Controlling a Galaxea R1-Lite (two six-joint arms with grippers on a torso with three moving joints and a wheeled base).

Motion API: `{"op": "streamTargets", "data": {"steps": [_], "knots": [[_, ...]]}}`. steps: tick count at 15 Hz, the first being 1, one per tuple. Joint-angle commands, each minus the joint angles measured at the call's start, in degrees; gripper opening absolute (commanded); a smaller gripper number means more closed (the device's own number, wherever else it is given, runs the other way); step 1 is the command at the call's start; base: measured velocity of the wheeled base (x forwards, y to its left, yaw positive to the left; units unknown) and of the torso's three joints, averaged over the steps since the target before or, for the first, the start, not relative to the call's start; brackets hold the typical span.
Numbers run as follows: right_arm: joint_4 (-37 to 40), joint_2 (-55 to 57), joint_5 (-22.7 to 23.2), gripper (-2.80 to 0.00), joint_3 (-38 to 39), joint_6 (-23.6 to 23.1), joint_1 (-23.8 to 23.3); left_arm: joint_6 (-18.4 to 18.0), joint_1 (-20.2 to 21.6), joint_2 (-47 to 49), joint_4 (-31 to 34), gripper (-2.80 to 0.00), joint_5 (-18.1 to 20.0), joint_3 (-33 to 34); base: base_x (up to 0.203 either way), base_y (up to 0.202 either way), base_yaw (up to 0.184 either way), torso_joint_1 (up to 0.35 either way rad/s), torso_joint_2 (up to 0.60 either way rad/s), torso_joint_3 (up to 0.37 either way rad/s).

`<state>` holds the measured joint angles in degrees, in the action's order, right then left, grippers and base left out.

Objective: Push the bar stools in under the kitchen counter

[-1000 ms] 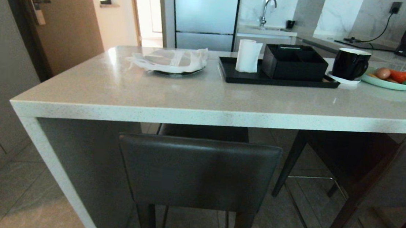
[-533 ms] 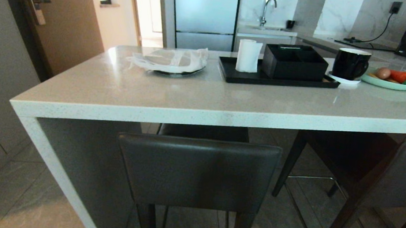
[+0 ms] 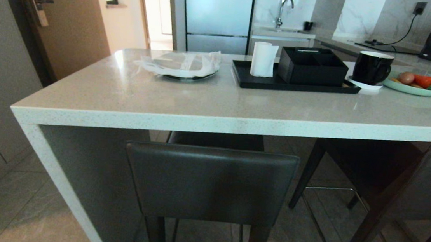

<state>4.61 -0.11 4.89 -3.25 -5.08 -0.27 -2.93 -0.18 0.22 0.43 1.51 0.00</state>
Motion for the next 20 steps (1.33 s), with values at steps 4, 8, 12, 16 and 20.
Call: {"op": "streamTargets", "data": {"steps": [4,8,12,16,20], "knots": [[-4.17,0.02,-1.47,-2.80,3.16,-4.58,0.00,2.76,0.09,0.20,-0.13,-2.80,-1.70,-0.15,0.000,0.000,0.000,0.000,0.00,0.000],[-4.34,0.10,-4.00,-2.80,3.16,0.47,0.00,2.45,0.01,0.13,3.16,-2.80,-1.82,-1.30,0.000,0.000,0.000,0.000,0.00,0.000],[-4.35,0.02,-4.20,-2.80,3.16,1.83,0.00,0.21,0.09,0.13,-0.17,-2.80,-1.61,0.05,0.000,0.000,0.000,0.000,0.00,0.000],[-4.17,0.02,-3.40,-2.80,3.07,1.48,0.00,2.93,0.09,0.13,-0.34,-2.80,-1.78,0.09,0.000,0.000,0.000,0.000,0.00,0.000],[-4.17,0.02,-3.40,-2.80,3.07,1.04,0.10,2.92,0.09,0.13,-0.34,-2.80,-1.69,0.09,0.000,0.000,0.000,0.000,0.00,0.000]]}}
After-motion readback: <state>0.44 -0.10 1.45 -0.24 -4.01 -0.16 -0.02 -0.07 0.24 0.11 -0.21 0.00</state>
